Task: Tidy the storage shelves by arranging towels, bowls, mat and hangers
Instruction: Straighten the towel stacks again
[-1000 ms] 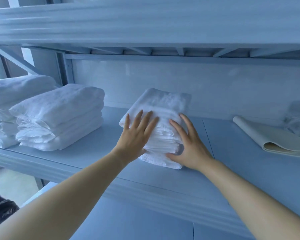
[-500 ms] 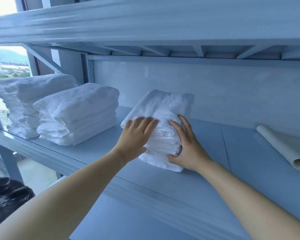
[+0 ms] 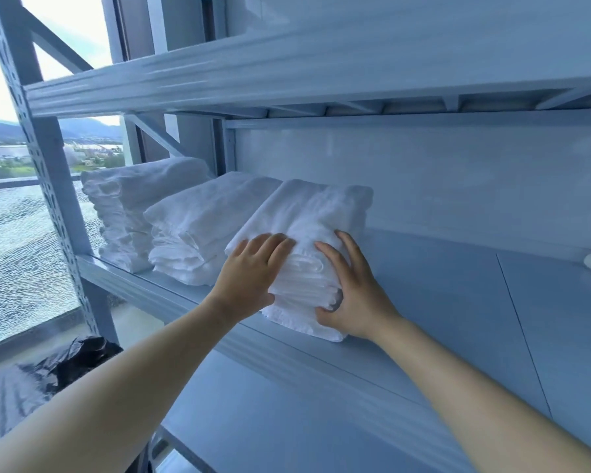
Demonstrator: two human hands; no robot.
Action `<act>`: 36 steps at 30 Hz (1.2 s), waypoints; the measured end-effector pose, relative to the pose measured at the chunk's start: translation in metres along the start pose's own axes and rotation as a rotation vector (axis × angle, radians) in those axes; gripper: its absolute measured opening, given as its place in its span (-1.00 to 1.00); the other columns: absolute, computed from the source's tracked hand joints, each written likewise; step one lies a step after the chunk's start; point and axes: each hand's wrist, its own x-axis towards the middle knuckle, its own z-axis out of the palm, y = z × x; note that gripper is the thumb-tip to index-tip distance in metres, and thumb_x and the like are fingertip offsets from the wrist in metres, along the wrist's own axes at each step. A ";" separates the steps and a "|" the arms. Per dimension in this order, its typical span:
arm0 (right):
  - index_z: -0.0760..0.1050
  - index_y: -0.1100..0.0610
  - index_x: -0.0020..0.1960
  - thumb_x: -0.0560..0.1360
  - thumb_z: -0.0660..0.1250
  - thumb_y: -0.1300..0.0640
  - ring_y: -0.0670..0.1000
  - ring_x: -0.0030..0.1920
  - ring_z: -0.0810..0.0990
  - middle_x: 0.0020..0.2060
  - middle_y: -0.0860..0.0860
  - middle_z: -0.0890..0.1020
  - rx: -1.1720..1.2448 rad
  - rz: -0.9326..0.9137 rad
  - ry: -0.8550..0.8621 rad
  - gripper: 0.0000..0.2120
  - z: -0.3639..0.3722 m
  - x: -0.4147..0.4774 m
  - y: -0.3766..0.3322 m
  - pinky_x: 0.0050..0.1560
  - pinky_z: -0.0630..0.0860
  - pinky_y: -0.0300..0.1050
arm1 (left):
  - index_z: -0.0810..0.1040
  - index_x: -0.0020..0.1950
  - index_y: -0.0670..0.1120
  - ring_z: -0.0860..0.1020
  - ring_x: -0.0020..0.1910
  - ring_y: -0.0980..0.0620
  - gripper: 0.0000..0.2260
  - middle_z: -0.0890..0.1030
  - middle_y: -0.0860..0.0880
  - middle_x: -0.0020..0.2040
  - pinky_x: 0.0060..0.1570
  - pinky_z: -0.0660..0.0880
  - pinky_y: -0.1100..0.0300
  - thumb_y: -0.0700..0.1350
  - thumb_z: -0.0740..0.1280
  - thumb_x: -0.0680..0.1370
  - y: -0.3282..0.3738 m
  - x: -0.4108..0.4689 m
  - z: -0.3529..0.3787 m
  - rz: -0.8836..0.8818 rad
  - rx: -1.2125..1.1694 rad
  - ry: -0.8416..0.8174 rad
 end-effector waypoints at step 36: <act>-0.11 -0.12 0.51 0.49 0.14 -0.27 -0.11 0.51 -0.11 0.50 -0.21 -0.20 -0.006 0.070 -0.186 -0.28 0.007 0.037 0.000 0.46 0.13 -0.03 | 0.25 0.47 0.01 0.28 0.41 0.05 -0.32 0.34 0.02 0.44 0.39 0.10 -0.06 0.26 -0.10 0.42 -0.019 0.041 -0.003 -0.127 -0.428 -0.132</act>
